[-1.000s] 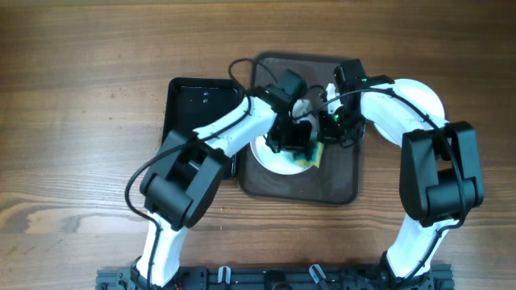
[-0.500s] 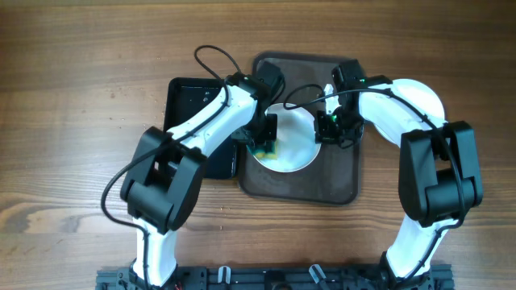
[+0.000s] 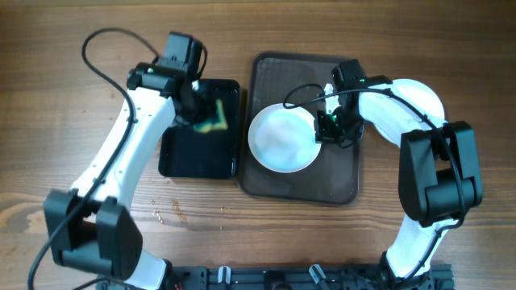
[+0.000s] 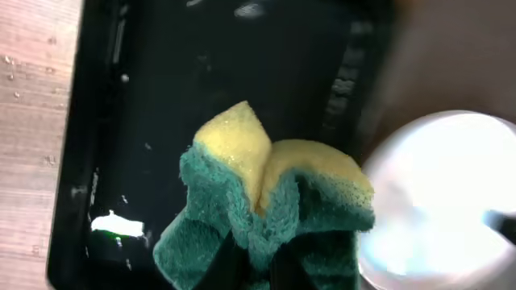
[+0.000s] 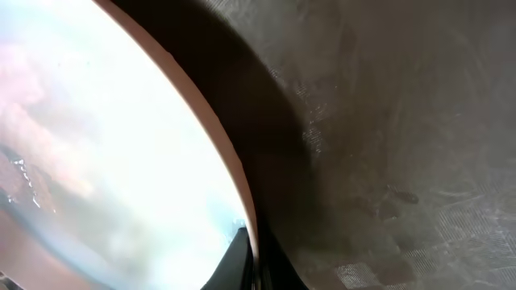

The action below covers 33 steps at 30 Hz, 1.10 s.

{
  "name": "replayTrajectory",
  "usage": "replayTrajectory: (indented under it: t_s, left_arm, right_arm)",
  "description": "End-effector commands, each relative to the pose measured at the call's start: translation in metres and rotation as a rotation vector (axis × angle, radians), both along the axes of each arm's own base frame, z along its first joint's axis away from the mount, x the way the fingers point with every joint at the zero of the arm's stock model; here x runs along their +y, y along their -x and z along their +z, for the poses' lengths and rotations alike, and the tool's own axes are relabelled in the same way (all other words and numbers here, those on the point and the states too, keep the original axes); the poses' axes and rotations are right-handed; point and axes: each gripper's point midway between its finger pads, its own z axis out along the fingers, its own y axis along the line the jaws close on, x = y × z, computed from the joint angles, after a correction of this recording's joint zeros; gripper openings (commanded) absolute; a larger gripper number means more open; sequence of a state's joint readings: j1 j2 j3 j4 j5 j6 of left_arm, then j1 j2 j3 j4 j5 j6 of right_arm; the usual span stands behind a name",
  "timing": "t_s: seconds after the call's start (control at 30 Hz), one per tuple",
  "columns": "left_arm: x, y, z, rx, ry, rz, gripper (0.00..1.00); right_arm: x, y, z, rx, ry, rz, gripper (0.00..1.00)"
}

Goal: Clean dirty plates on tray and stack at the side

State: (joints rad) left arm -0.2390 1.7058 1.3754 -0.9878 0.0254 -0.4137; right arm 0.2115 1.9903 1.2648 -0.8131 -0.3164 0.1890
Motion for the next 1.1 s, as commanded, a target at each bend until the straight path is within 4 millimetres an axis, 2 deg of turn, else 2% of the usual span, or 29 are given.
replayTrajectory:
  t_s: [0.0, 0.07, 0.1, 0.13, 0.2, 0.23, 0.27, 0.3, 0.33, 0.37, 0.43, 0.5, 0.57, 0.67, 0.73, 0.8, 0.87, 0.93, 1.0, 1.07]
  left_arm:
    - [0.024, 0.019, -0.075, 0.109, -0.064, 0.065, 0.04]
    - [0.018, 0.026, -0.094, 0.123, -0.019, 0.06, 0.04]
    - [0.015, 0.025, -0.094, 0.121, 0.001, 0.056, 0.04]
    - [0.013, 0.024, -0.091, 0.112, 0.011, 0.054, 0.11]
    - [0.011, 0.019, -0.081, 0.087, 0.023, 0.051, 0.5]
    - [0.011, 0.018, -0.073, 0.077, 0.025, 0.048, 0.57]
    - [0.012, 0.016, -0.058, 0.06, 0.029, 0.051, 0.72]
    - [0.013, 0.014, -0.047, 0.047, 0.032, 0.056, 1.0]
    - [0.015, 0.013, -0.033, 0.031, 0.036, 0.062, 1.0]
    - [0.021, 0.012, -0.007, -0.002, 0.043, 0.08, 1.0]
    - [0.034, 0.014, 0.023, -0.054, 0.053, 0.113, 1.0]
    - [0.058, 0.018, 0.059, -0.143, 0.065, 0.179, 1.0]
    - [0.078, 0.022, 0.079, -0.204, 0.068, 0.236, 1.0]
    - [0.12, 0.035, 0.112, -0.311, 0.062, 0.362, 1.0]
    - [0.135, 0.042, 0.121, -0.34, 0.055, 0.41, 1.0]
    - [0.14, 0.047, 0.124, -0.344, 0.051, 0.429, 1.0]
    - [0.141, 0.051, 0.122, -0.329, 0.05, 0.433, 1.0]
    - [0.14, 0.051, 0.121, -0.325, 0.05, 0.433, 1.0]
    - [0.14, 0.051, 0.121, -0.324, 0.05, 0.433, 1.0]
    - [0.14, 0.051, 0.121, -0.325, 0.05, 0.433, 1.0]
  right_arm:
    - [-0.019, 0.004, -0.019, 0.016, 0.096, -0.005, 0.04]
    - [-0.019, 0.006, -0.019, 0.023, 0.098, -0.004, 0.04]
    - [-0.02, 0.008, -0.019, 0.03, 0.099, -0.004, 0.04]
    - [-0.02, 0.008, -0.019, 0.03, 0.1, -0.004, 0.04]
    - [-0.02, 0.008, -0.018, 0.029, 0.099, -0.002, 0.04]
    - [-0.02, 0.007, -0.018, 0.026, 0.099, 0.002, 0.04]
    - [-0.02, 0.007, -0.015, 0.017, 0.097, 0.021, 0.04]
    - [-0.019, 0.006, -0.011, 0.008, 0.096, 0.024, 0.04]
    - [-0.019, 0.003, -0.005, -0.008, 0.093, 0.024, 0.04]
    - [-0.018, -0.003, 0.011, -0.057, 0.083, 0.023, 0.04]
    - [-0.016, -0.011, 0.04, -0.132, 0.069, 0.034, 0.04]
    - [-0.015, -0.019, 0.08, -0.205, 0.086, 0.074, 0.04]
    - [-0.016, -0.026, 0.107, -0.253, 0.124, 0.091, 0.04]
    - [0.007, -0.041, 0.151, -0.35, 0.105, 0.149, 0.04]
    - [0.028, -0.056, 0.172, -0.447, 0.087, 0.176, 0.04]
    - [0.052, -0.072, 0.183, -0.56, 0.086, 0.204, 0.04]
    - [0.089, -0.081, 0.191, -0.674, 0.1, 0.253, 0.04]
    - [0.117, -0.083, 0.193, -0.754, 0.148, 0.289, 0.04]
    - [0.131, -0.091, 0.195, -0.85, 0.263, 0.281, 0.04]
    - [0.143, -0.094, 0.206, -0.951, 0.365, 0.265, 0.04]
